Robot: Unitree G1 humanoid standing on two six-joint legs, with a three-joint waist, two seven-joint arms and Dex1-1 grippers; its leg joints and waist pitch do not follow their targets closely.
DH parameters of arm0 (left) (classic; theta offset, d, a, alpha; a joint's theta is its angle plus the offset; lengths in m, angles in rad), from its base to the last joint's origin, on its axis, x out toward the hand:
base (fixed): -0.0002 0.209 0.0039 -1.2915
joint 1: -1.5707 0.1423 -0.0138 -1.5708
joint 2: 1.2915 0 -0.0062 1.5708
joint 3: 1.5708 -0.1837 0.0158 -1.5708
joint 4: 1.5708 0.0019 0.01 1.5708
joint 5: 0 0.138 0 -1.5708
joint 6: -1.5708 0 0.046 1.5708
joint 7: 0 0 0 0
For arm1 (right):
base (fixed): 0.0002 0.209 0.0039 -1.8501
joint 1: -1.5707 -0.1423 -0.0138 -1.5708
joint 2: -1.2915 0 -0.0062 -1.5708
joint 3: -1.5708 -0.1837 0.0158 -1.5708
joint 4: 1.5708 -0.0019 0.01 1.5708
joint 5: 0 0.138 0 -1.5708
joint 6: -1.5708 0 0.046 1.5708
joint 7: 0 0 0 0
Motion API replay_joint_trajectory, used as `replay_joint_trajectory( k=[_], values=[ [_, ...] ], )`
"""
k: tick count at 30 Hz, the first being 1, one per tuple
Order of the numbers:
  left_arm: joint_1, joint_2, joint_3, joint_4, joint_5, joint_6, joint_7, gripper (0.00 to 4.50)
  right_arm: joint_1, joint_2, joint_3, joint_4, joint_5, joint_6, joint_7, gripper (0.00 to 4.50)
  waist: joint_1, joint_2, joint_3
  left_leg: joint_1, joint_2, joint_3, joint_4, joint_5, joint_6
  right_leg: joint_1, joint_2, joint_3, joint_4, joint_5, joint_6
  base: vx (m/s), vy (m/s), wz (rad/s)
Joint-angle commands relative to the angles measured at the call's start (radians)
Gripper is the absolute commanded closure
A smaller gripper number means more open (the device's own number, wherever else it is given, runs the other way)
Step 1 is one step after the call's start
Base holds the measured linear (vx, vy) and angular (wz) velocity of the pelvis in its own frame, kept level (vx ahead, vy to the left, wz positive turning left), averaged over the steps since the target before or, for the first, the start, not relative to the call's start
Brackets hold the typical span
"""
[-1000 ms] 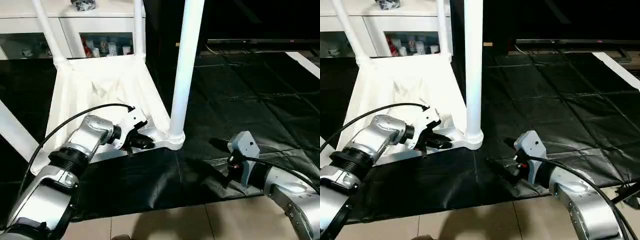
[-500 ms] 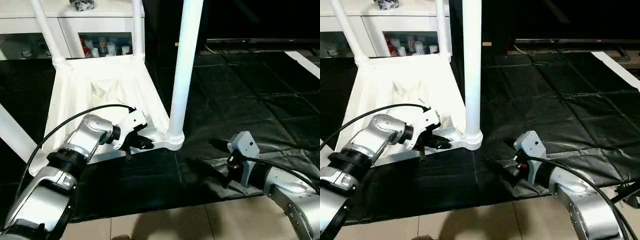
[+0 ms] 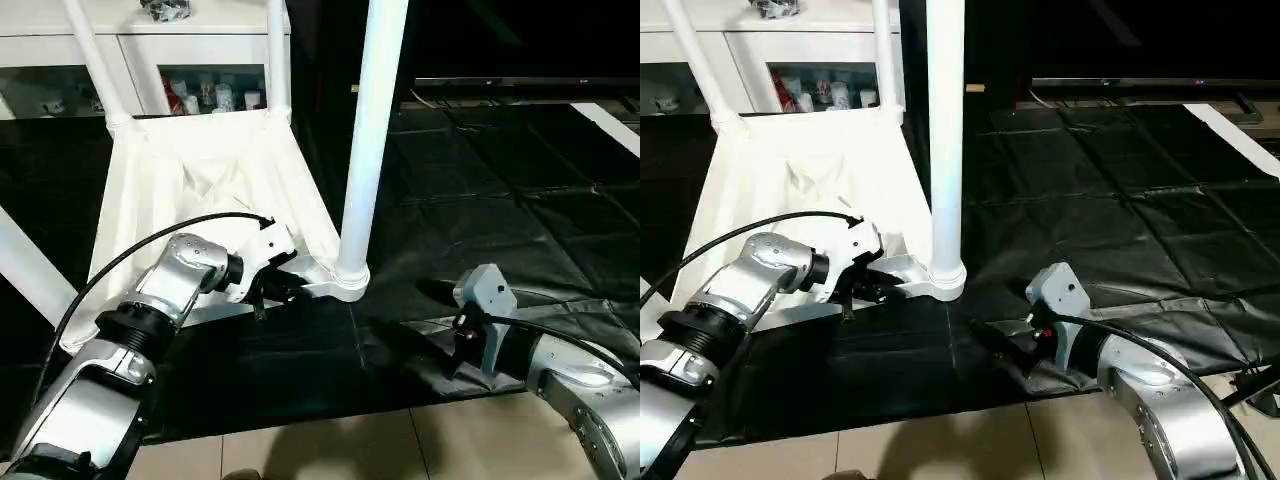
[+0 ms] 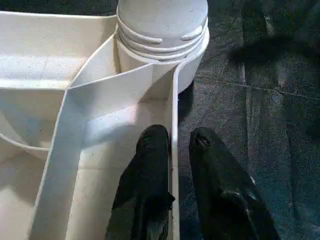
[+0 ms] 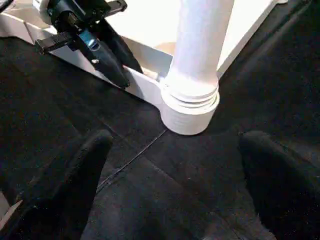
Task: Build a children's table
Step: Rotate leg to tighten
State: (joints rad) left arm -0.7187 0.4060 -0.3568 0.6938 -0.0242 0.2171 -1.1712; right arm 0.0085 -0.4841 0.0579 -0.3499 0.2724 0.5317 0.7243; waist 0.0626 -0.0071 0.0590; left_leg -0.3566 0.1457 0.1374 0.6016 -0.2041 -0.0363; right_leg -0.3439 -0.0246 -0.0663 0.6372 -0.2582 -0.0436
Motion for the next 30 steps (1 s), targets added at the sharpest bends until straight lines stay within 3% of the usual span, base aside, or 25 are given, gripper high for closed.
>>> replay_joint_trajectory(
  k=[1,9,16,23,25,30],
  values=[
    [-0.003,-0.002,0.012,-0.010,0.002,0.003,-0.009,3.80,0.002,-0.009,0.005,0.001,0.010,-0.007,0.001,0.00,0.004,0.006,-0.058,0.001,0.098,-0.031,-0.066,-0.058,0.082,0.049,-0.147,0.075,-0.080,0.081,-0.228,0.000,0.000,0.00],
    [-0.006,0.001,0.005,0.009,0.021,-0.004,-0.004,4.45,-0.003,-0.009,0.007,0.003,0.011,-0.006,0.004,0.00,0.003,0.006,-0.060,0.001,0.099,-0.031,-0.065,-0.045,0.090,0.049,-0.146,0.074,-0.076,0.119,-0.234,0.000,0.000,0.00],
    [0.003,0.000,0.008,-0.005,0.012,-0.028,-0.033,4.48,-0.015,-0.012,0.008,0.017,0.007,-0.013,0.006,0.00,0.004,0.009,-0.059,0.001,0.099,-0.031,-0.066,-0.058,0.082,0.050,-0.148,0.075,-0.079,0.093,-0.235,0.000,0.000,0.00],
    [0.053,0.028,-0.017,-0.108,-0.019,-0.047,-0.145,4.48,-0.059,-0.029,0.000,0.080,-0.010,-0.051,0.022,0.00,0.000,0.008,-0.061,0.002,0.102,-0.031,-0.066,-0.039,0.087,0.049,-0.147,0.074,-0.072,0.153,-0.247,0.000,0.000,0.00],
    [0.064,0.043,-0.027,-0.131,-0.017,-0.065,-0.171,4.48,-0.072,-0.042,-0.004,0.109,-0.018,-0.074,0.036,0.00,0.007,0.010,-0.061,0.003,0.101,-0.028,-0.064,-0.046,0.090,0.048,-0.149,0.075,-0.074,0.137,-0.247,0.000,0.000,0.00],
    [0.084,0.072,-0.057,-0.172,-0.002,-0.114,-0.216,4.48,-0.089,-0.063,0.005,0.144,0.040,-0.120,0.169,0.00,0.024,0.014,-0.062,0.005,0.105,-0.027,-0.065,-0.060,0.092,0.046,-0.150,0.074,-0.073,0.125,-0.241,0.000,0.000,0.00]
  ],
)
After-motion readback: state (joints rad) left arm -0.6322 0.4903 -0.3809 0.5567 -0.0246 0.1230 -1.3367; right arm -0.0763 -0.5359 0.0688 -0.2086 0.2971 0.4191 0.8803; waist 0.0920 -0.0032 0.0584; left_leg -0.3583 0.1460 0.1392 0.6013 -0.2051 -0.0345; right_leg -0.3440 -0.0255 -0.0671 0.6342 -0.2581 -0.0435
